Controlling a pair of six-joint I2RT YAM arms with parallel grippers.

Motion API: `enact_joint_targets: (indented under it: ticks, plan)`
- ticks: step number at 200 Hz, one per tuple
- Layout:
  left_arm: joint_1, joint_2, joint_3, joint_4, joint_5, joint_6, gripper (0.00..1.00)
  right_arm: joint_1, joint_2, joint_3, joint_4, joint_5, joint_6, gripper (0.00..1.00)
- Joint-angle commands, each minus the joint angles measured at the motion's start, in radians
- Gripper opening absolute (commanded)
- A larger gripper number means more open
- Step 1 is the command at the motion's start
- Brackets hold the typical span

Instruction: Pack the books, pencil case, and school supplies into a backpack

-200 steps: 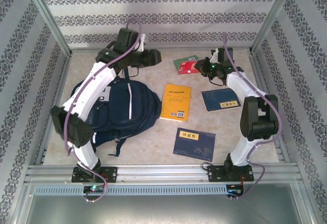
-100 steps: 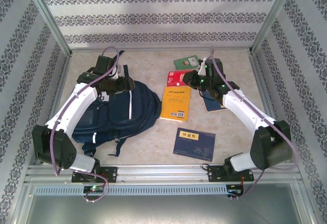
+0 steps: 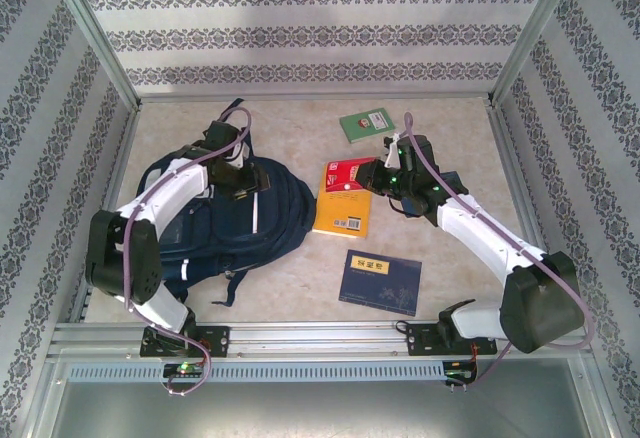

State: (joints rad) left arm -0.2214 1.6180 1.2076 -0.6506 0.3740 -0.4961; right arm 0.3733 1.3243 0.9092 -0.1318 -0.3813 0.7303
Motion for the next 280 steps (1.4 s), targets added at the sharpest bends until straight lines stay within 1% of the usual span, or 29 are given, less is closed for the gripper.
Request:
enact_joint_targets:
  ticks: [1, 20, 44, 66, 95, 101, 126, 167, 184, 217, 232, 255, 280]
  plan:
    - [-0.011, 0.021, -0.010, 0.062, 0.046, 0.002, 0.49, 0.006, -0.016, -0.013, 0.037, 0.009, -0.025, 0.06]
    - [-0.027, 0.045, 0.005, 0.061, 0.041, 0.011, 0.44, 0.006, -0.006, -0.016, 0.045, 0.006, -0.022, 0.06]
    - [-0.042, 0.074, 0.018, 0.054, 0.031, 0.026, 0.39, 0.008, 0.005, -0.019, 0.054, -0.005, -0.018, 0.06]
    - [-0.042, 0.094, 0.019, 0.054, 0.023, 0.038, 0.34, 0.007, 0.007, -0.026, 0.061, -0.003, -0.016, 0.06]
    - [-0.042, 0.118, 0.024, 0.063, 0.032, 0.048, 0.25, 0.006, 0.010, -0.029, 0.061, 0.001, -0.022, 0.05]
    - [-0.043, 0.122, 0.028, 0.065, 0.033, 0.050, 0.22, 0.006, 0.011, -0.030, 0.059, 0.002, -0.023, 0.05]
    - [-0.043, 0.119, 0.059, 0.038, 0.037, 0.072, 0.00, 0.006, 0.003, -0.032, 0.051, 0.014, -0.029, 0.05]
    - [-0.043, 0.026, 0.156, -0.078, 0.027, 0.127, 0.00, 0.007, -0.043, -0.026, -0.002, 0.079, -0.060, 0.06]
    - [-0.043, -0.021, 0.204, -0.133, 0.030, 0.152, 0.00, 0.007, -0.057, -0.023, -0.010, 0.085, -0.060, 0.06]
    - [-0.043, -0.113, 0.295, -0.229, 0.006, 0.224, 0.00, 0.016, -0.063, 0.001, 0.002, -0.002, -0.055, 0.09]
    - [-0.042, -0.161, 0.316, -0.251, -0.008, 0.247, 0.00, 0.021, -0.080, 0.003, 0.001, -0.011, -0.049, 0.09]
    - [-0.039, -0.234, 0.344, -0.266, -0.035, 0.295, 0.00, 0.022, -0.108, 0.000, 0.003, -0.037, -0.045, 0.09]
    - [-0.025, -0.292, 0.360, -0.247, -0.014, 0.347, 0.00, 0.040, -0.120, -0.018, 0.054, -0.117, -0.029, 0.09]
